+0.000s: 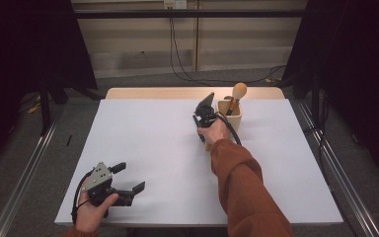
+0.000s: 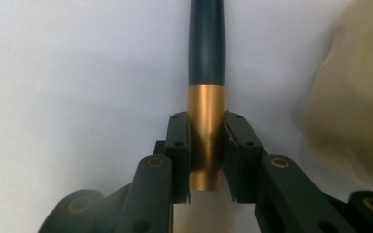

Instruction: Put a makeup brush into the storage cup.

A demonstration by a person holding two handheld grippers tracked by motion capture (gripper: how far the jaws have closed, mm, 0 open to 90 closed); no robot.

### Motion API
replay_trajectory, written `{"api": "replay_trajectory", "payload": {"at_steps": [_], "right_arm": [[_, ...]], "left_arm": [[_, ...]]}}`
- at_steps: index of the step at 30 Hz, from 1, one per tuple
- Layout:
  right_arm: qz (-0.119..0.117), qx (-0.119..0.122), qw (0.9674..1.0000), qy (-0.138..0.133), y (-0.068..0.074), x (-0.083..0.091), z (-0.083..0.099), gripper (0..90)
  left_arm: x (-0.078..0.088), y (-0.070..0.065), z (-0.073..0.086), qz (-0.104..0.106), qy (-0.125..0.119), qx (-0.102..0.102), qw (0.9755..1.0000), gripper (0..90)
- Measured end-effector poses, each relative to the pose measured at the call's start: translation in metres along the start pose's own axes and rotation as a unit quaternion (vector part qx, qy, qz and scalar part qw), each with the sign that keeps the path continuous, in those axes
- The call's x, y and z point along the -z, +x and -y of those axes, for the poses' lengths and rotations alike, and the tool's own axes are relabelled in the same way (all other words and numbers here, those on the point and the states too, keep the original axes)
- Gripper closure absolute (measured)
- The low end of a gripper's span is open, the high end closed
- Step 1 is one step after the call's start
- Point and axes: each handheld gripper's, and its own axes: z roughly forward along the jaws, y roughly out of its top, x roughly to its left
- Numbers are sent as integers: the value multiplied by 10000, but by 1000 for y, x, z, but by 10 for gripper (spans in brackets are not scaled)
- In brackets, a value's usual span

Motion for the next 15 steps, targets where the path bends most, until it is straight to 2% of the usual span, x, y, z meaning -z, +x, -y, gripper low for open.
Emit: {"api": "replay_trajectory", "payload": {"at_steps": [5,8,15], "right_arm": [[-126,15,9999,-71,-4,4,5,748],[-207,75,9995,-226,-8,9,10,747],[-554,118,9968,-564,-14,19,23,747]], "left_arm": [[0,0,0,-5,7,6,10000,34],[0,0,0,-20,14,7,10000,34],[0,0,0,-53,8,3,10000,34]]}}
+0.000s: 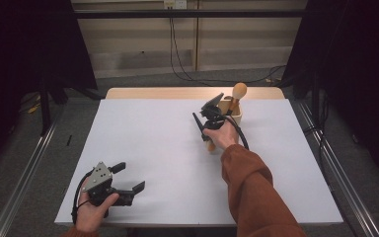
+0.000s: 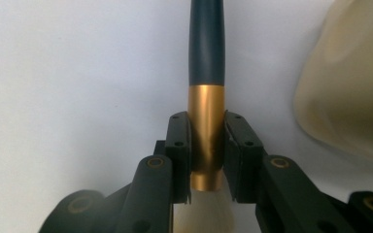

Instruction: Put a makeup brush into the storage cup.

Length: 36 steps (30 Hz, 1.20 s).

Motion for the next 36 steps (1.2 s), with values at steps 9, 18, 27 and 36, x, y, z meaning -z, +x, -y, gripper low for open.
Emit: {"api": "replay_trajectory", "payload": {"at_steps": [9,18,27,36], "right_arm": [[-516,232,9974,-440,-5,11,18,747],[-785,184,9910,-1071,-17,23,31,747],[-1001,329,9792,-1735,-31,30,44,747],[-1303,579,9593,-2437,-36,34,58,747]], "left_arm": [[1,0,0,-21,-12,37,10000,34],[1,1,0,-40,-12,52,10000,34],[1,2,0,-49,-28,54,10000,34],[4,4,-1,-112,-38,37,9999,34]]}}
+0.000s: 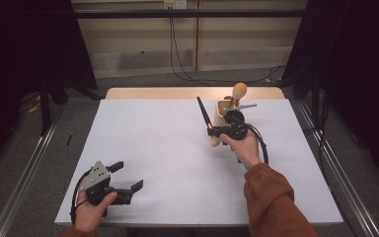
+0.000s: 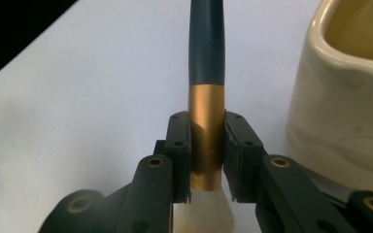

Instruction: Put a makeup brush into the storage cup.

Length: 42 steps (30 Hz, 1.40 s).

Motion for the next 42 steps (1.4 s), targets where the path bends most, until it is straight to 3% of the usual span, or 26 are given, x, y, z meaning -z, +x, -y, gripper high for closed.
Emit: {"api": "replay_trajectory", "payload": {"at_steps": [5,10,14,19,23,25,33,36,42], "right_arm": [[-171,169,9990,-374,0,8,6,747],[-361,216,9969,-670,-2,18,11,746],[-657,347,9939,-813,-2,27,16,746],[-786,556,9912,-907,-1,42,21,746],[-857,634,9910,-815,-3,50,26,747],[-914,662,9907,-755,-4,52,29,746],[-1112,990,9877,-488,7,59,31,746],[-1221,1145,9853,-336,14,59,33,746],[-1497,1413,9786,-64,25,56,35,746]], "left_arm": [[1,4,-1,-100,103,61,9999,46],[3,6,-3,-101,57,180,9998,36],[4,5,-6,-33,-13,199,9998,34],[4,2,-11,82,-32,92,9999,33],[5,-1,-15,165,-28,-42,9999,32],[3,-3,-17,354,-65,-8,9994,33],[-2,-10,-25,464,23,-231,9987,33],[-4,-12,-28,436,75,-346,9984,31],[-12,-16,-35,621,124,-401,9972,24]]}}
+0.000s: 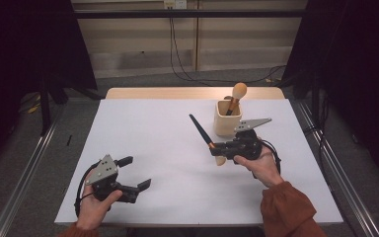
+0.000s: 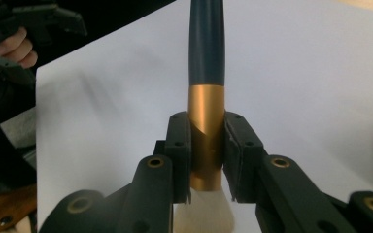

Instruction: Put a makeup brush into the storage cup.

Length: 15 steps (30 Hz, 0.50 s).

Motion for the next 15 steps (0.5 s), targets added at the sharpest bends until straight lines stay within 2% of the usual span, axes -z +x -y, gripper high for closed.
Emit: {"api": "replay_trajectory", "payload": {"at_steps": [3,6,8,12,15], "right_arm": [[-68,99,9998,185,4,-2,-1,746],[-127,107,9996,226,6,-2,-1,746],[-179,130,9994,272,7,-3,-1,746],[-302,248,9981,475,12,-6,-2,746],[-396,326,9969,598,15,-8,-2,746]], "left_arm": [[-4,-1,-5,-9,77,6,10000,18],[-9,-3,-11,121,143,20,9998,20],[-12,-5,-14,165,192,-41,9997,20],[-18,-7,-18,390,384,-117,9984,20],[-21,-8,-21,439,461,-161,9978,22]]}}
